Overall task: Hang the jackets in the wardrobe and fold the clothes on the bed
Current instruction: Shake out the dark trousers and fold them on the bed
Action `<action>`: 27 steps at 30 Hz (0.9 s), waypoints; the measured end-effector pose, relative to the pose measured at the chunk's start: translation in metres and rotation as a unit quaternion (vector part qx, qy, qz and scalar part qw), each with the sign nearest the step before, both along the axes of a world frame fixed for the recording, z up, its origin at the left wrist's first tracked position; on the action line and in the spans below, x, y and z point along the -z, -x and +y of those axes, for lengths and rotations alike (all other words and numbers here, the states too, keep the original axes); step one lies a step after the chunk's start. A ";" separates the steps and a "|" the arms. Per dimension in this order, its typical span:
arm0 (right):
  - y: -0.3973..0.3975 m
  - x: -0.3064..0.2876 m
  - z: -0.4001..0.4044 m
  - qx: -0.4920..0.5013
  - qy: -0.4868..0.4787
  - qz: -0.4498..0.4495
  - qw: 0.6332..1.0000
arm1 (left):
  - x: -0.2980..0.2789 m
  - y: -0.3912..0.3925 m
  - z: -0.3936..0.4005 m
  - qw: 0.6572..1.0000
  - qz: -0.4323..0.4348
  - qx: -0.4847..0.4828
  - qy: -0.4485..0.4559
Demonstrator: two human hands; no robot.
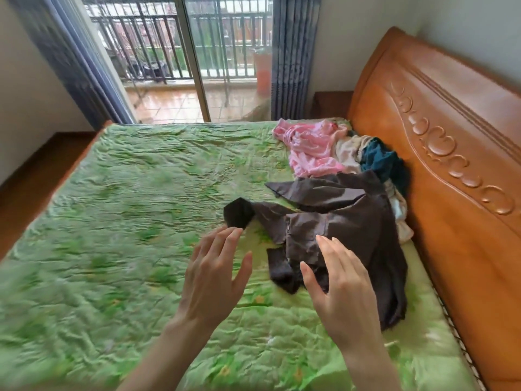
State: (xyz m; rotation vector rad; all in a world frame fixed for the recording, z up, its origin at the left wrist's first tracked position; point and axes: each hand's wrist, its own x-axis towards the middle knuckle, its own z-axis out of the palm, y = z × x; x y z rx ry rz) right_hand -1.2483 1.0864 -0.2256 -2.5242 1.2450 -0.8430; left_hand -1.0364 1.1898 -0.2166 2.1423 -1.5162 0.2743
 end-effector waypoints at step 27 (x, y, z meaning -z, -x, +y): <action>0.014 0.212 -0.168 0.112 -0.091 0.188 0.971 | 0.252 -0.037 -0.229 0.979 0.068 0.159 -0.103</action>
